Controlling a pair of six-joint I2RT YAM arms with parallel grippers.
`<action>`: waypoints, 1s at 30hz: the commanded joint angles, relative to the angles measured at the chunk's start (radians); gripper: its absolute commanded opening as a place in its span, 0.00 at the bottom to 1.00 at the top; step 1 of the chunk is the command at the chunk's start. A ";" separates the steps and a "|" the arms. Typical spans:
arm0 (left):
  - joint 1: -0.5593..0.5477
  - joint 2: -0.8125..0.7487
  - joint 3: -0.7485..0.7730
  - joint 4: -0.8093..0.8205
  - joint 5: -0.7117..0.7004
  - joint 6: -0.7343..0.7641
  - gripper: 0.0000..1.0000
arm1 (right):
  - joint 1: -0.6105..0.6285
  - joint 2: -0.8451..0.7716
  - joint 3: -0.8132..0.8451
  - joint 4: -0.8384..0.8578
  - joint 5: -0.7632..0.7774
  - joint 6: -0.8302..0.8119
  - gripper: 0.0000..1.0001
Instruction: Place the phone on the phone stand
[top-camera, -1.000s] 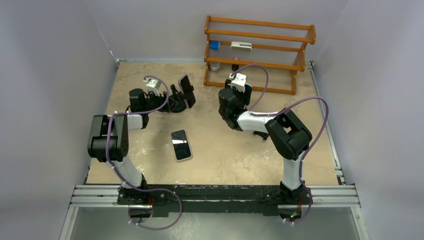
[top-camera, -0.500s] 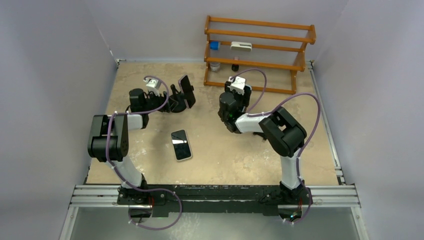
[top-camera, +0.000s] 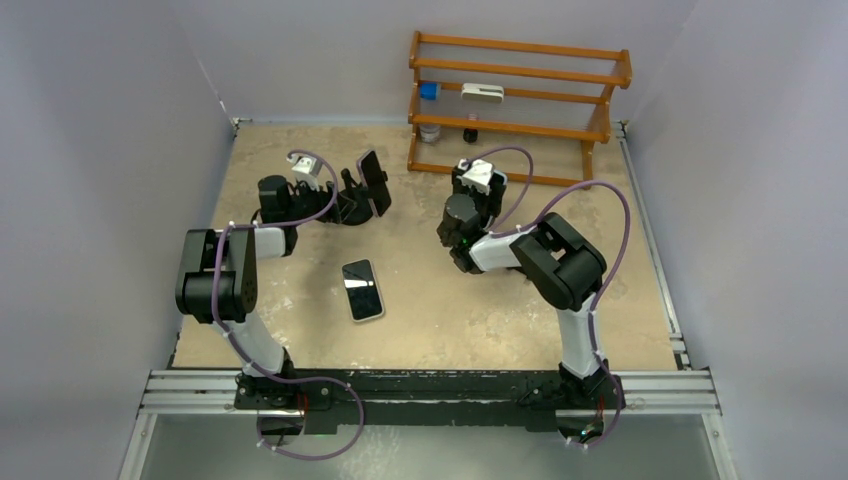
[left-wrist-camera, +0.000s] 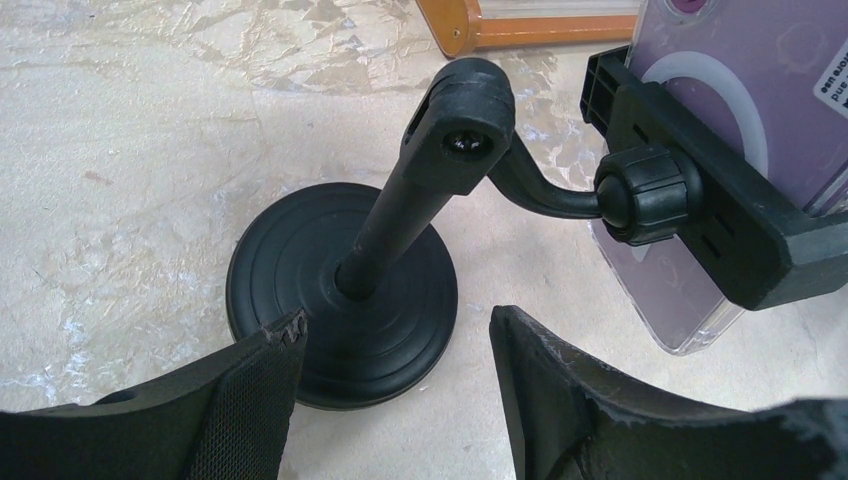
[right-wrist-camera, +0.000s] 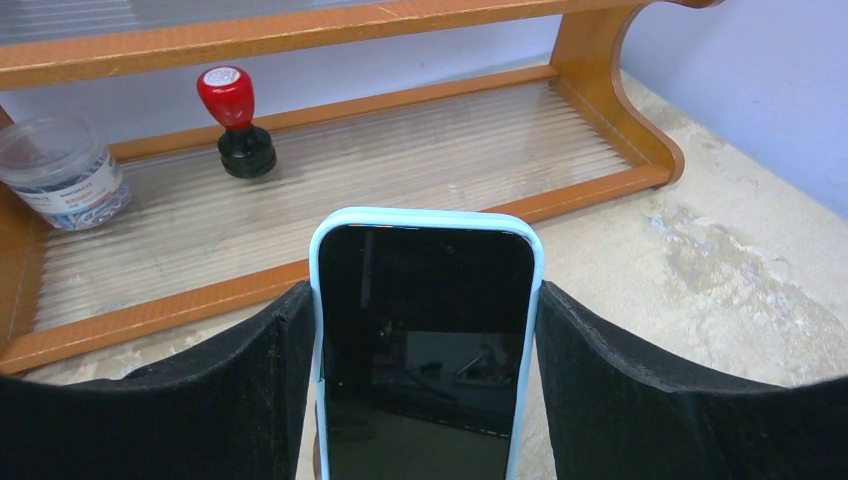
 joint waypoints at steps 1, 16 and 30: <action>0.005 0.010 0.037 0.024 0.026 -0.012 0.66 | 0.004 -0.012 0.007 0.081 0.037 0.005 0.33; 0.005 0.012 0.039 0.021 0.031 -0.010 0.66 | 0.031 0.021 0.067 0.014 0.021 0.056 0.33; 0.005 0.010 0.039 0.018 0.032 -0.010 0.66 | 0.036 0.033 0.080 -0.097 0.014 0.132 0.85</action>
